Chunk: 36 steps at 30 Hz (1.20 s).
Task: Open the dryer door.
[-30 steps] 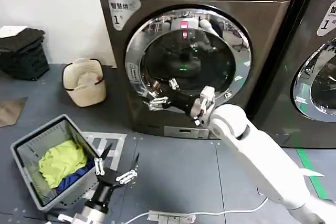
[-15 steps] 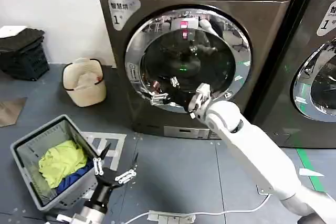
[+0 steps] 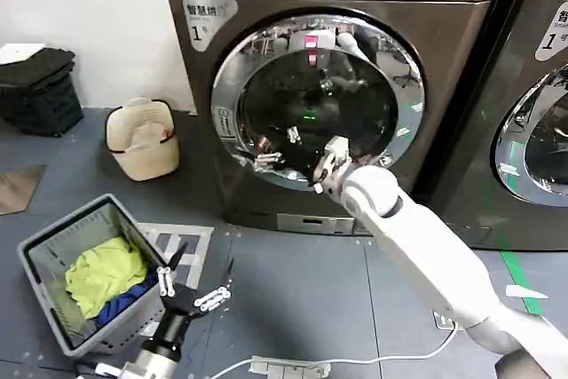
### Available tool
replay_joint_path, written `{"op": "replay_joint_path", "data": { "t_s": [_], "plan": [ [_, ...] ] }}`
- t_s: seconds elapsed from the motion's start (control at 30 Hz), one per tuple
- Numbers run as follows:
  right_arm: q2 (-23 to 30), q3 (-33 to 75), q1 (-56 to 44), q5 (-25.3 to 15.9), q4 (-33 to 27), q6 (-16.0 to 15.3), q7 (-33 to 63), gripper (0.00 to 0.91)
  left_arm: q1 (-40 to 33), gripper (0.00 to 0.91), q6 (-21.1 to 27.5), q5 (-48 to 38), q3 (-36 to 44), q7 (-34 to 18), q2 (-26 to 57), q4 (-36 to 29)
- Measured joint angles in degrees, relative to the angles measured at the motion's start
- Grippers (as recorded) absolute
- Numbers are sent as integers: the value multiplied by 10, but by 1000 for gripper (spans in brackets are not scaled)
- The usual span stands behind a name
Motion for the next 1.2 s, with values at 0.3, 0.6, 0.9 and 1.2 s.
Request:
{"op": "replay_joint_path", "data": {
  "t_s": [0.3, 0.6, 0.9, 1.2],
  "plan": [
    [11, 0, 7, -3, -25, 3, -3, 907, 1, 907, 0, -1, -1, 0, 0, -2],
    [27, -1, 16, -15, -47, 5, 2, 907, 2, 907, 0, -1, -2, 0, 0, -3],
    [38, -4, 24, -17, -64, 5, 7, 907, 2, 907, -1, -2, -3, 0, 1, -3],
    [52, -10, 30, -18, -76, 2, 20, 907, 2, 907, -1, -2, -2, -1, 1, -3]
  ]
}}
